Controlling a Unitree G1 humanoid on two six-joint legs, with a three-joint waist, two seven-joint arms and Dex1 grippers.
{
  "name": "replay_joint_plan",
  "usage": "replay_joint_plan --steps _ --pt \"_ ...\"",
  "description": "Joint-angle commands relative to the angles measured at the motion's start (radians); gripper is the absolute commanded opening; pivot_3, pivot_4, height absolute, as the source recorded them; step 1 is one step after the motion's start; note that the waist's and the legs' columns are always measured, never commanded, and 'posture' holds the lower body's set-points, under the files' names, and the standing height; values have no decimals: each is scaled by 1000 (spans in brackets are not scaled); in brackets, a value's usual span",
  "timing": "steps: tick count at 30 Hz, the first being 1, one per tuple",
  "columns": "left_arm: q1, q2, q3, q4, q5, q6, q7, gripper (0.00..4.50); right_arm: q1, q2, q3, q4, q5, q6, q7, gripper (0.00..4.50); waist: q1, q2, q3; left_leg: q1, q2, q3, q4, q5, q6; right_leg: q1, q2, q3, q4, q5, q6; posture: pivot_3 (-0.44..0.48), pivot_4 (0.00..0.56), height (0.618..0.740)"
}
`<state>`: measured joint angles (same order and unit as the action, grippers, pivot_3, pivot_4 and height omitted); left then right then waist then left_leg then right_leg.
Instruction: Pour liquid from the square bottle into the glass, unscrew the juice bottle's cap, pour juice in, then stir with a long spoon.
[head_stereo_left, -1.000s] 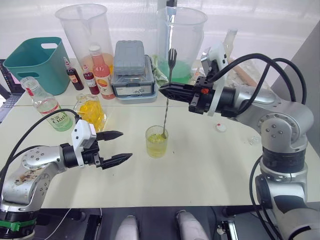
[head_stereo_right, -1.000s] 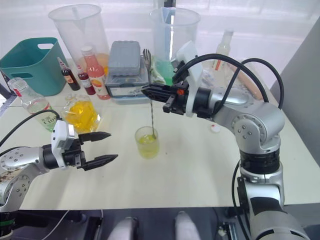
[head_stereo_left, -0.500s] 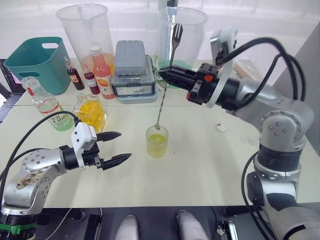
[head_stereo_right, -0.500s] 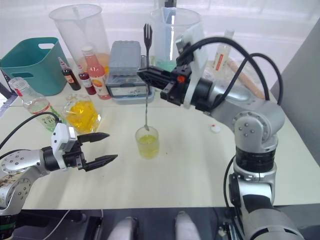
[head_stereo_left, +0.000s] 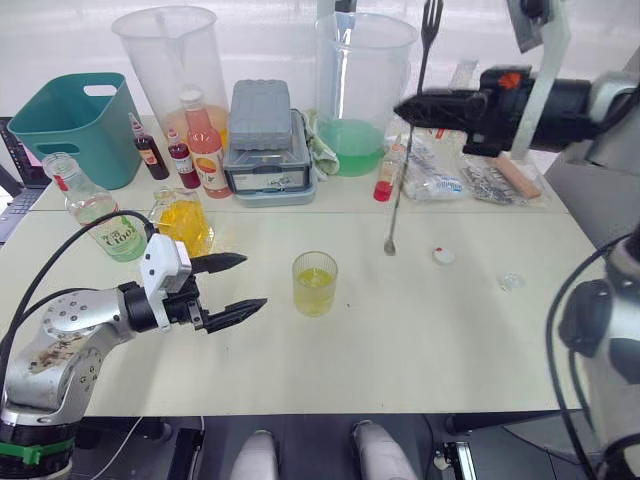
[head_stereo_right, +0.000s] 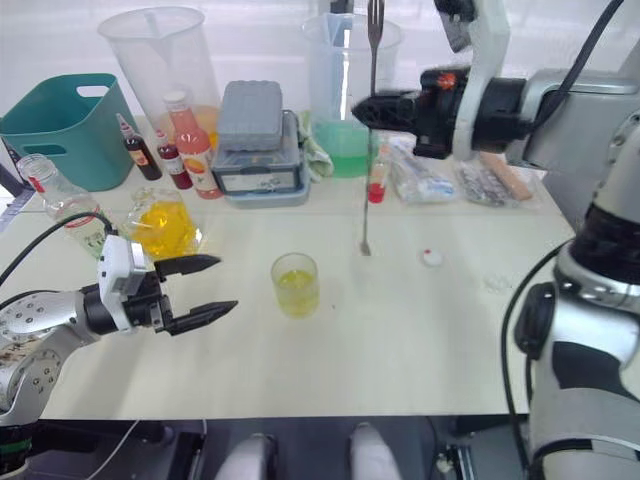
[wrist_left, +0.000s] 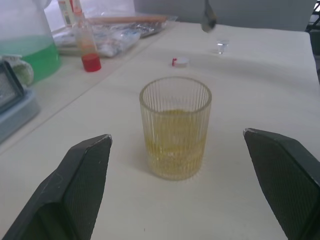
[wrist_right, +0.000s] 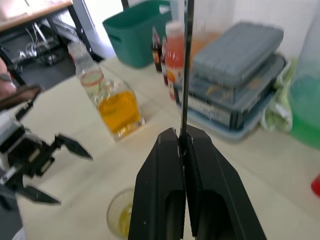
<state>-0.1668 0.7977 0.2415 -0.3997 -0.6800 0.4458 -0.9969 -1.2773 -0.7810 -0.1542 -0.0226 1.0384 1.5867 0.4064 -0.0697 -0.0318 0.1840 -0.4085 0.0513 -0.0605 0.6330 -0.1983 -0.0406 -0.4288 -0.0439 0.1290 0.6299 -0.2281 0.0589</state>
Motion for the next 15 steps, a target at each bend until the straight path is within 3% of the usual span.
replay_joint_plan --steps 1,8,15 --pt "-22 36 57 -65 -61 23 -6 4463 25 -79 102 73 -30 28 56 0 0 0 0 0 0 0 0 0 0 0 0 0 0 0 0 0 150 739" --pt "-1 99 122 -85 -114 55 -42 4463 68 -92 253 283 -71 28 47 0 -5 0 0 -1 0 2 -1 0 0 -4 0 2 2 -4 6 0 150 739" --pt "61 100 158 -135 -119 51 -18 4463 109 20 390 351 -251 2 57 0 -3 0 0 -7 0 2 0 0 0 -10 0 2 3 1 0 0 150 739"
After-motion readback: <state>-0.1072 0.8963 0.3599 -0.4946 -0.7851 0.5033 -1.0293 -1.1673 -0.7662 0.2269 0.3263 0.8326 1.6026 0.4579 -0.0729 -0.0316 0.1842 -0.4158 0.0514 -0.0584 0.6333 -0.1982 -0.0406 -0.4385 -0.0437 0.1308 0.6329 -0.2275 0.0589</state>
